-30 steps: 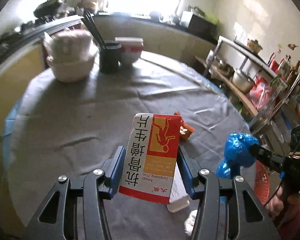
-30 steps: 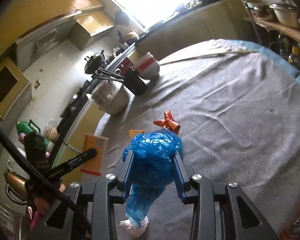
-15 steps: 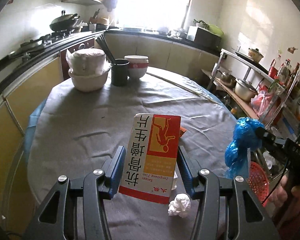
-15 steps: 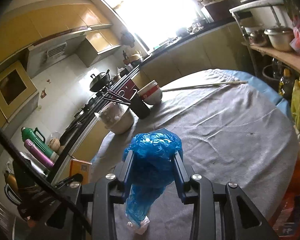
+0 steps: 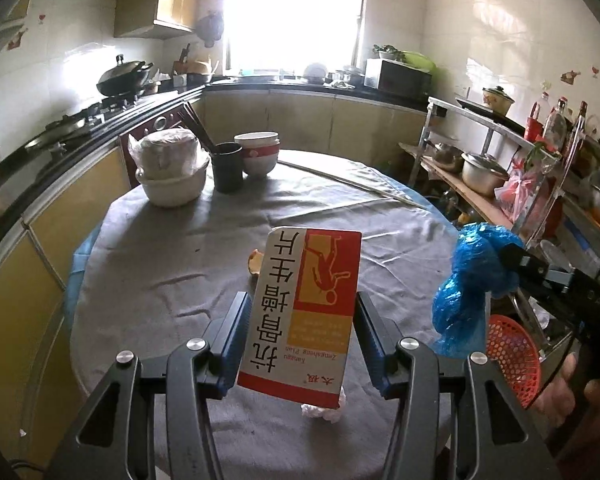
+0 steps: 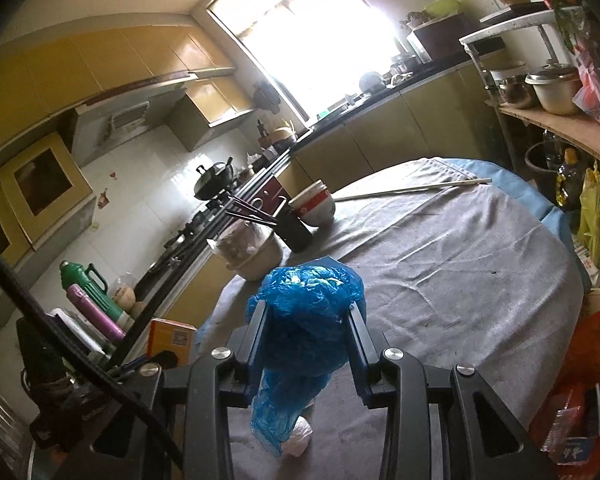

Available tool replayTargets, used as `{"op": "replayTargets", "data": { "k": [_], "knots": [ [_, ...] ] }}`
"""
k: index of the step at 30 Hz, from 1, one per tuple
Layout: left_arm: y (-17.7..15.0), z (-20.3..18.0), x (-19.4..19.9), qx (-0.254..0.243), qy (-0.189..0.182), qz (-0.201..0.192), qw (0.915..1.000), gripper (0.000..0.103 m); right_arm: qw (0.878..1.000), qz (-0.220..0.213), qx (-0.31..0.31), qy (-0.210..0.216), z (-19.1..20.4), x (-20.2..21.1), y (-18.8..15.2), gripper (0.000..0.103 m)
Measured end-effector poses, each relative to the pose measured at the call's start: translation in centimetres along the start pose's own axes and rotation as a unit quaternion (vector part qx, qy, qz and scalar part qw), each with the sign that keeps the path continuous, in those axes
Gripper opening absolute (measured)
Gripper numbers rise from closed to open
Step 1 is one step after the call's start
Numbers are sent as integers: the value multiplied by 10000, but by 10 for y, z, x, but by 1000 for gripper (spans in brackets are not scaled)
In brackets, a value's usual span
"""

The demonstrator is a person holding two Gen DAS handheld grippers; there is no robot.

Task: Collect trash
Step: 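Lift the orange box with left tool while right tool lifts the blue bag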

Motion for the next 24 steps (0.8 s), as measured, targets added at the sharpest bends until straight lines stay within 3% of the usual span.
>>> {"op": "replayTargets", "data": {
  "k": [11,24],
  "knots": [
    [-7,-19,26,-31,299,-206,9993,53,9998,-133,13,124,8,29,-9,38],
    [-18,-16,38,-276,786,-292,9961,53,9998,-184,39,78,14,42,-18,39]
  ]
}}
Point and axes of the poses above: each gripper's, at about its wrist camera, not at the fingertips, and x roughly against the way its jaws point, z to its left, y to its top, the point moved 6 cm from there along -x, roughly the way its jaws point, and after that the axes turned 7 degrees about -y, right-handed, at the moved point
